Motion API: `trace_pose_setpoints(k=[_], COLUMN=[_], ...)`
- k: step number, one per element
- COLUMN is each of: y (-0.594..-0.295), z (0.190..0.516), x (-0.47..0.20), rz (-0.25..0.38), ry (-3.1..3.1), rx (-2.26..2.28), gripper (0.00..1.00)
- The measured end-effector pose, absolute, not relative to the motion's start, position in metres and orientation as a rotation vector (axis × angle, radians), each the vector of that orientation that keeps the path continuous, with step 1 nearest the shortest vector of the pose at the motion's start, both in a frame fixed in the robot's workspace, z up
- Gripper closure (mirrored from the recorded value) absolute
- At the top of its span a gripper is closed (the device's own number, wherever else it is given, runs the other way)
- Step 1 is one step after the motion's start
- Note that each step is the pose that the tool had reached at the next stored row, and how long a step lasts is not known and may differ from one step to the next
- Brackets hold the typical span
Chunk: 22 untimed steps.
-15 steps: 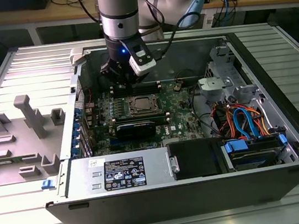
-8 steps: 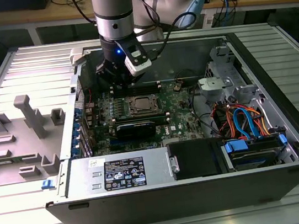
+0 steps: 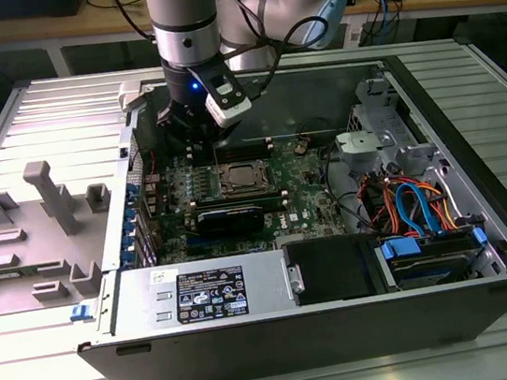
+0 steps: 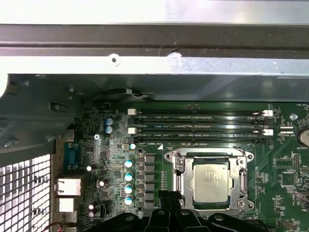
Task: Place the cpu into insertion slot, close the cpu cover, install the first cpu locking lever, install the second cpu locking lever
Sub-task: 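Install the first cpu locking lever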
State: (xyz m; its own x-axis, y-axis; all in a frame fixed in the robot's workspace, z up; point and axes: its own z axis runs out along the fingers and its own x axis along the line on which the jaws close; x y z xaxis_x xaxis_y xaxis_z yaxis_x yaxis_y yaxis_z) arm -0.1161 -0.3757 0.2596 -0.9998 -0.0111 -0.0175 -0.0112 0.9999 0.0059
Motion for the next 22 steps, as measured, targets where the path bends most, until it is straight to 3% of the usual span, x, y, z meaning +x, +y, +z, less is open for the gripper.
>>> trace_pose_setpoints(k=[22], y=[-0.3725], z=[0.2595], x=[-0.1219], rz=[0.01], ry=[3.124], rx=[-0.032], gripper=[0.89])
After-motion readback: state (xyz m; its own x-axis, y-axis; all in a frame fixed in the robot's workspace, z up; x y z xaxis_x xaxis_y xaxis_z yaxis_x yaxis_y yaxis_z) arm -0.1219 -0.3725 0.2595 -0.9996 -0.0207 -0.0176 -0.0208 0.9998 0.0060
